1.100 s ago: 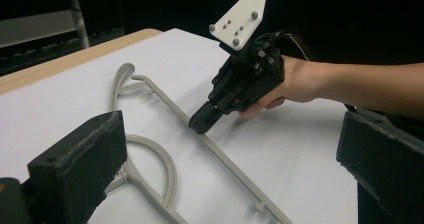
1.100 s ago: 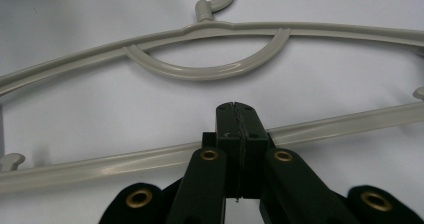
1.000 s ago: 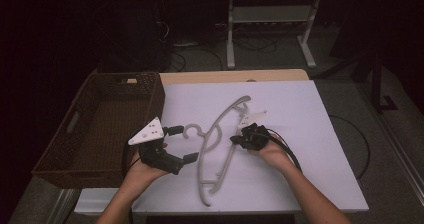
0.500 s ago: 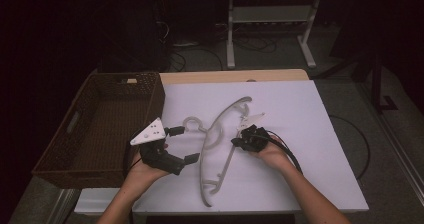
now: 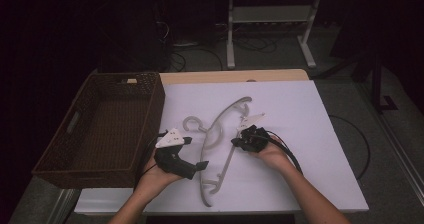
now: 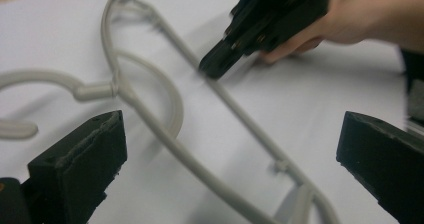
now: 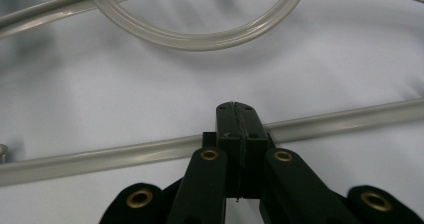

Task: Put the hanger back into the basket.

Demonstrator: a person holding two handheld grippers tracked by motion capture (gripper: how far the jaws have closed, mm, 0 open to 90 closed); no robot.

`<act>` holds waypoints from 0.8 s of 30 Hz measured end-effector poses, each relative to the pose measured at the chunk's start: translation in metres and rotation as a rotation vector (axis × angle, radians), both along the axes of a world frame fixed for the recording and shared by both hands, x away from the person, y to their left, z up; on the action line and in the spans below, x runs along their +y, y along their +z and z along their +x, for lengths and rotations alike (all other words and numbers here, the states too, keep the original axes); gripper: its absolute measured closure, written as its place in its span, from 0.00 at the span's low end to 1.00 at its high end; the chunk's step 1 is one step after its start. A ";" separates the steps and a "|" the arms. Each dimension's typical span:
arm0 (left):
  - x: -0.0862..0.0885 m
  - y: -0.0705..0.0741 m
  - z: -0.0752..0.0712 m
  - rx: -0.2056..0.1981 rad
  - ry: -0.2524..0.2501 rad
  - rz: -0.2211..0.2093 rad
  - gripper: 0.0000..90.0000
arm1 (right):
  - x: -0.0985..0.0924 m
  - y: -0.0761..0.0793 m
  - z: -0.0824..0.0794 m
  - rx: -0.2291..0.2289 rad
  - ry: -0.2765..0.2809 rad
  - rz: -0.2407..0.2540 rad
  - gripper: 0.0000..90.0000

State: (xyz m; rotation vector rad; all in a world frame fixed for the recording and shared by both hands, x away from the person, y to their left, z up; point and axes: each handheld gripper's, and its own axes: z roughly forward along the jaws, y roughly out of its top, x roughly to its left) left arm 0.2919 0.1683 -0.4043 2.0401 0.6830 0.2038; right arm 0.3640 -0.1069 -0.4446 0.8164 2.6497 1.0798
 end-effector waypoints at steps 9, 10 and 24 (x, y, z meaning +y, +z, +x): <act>-0.012 -0.022 0.014 0.065 0.049 0.065 0.00 | 0.000 0.000 0.000 0.000 0.001 -0.001 1.00; -0.013 -0.024 0.016 0.074 0.053 0.076 0.00 | 0.000 0.000 0.000 0.001 0.000 0.001 1.00; -0.015 -0.036 0.034 0.200 0.092 0.081 0.26 | 0.000 0.000 0.000 0.002 0.001 0.002 1.00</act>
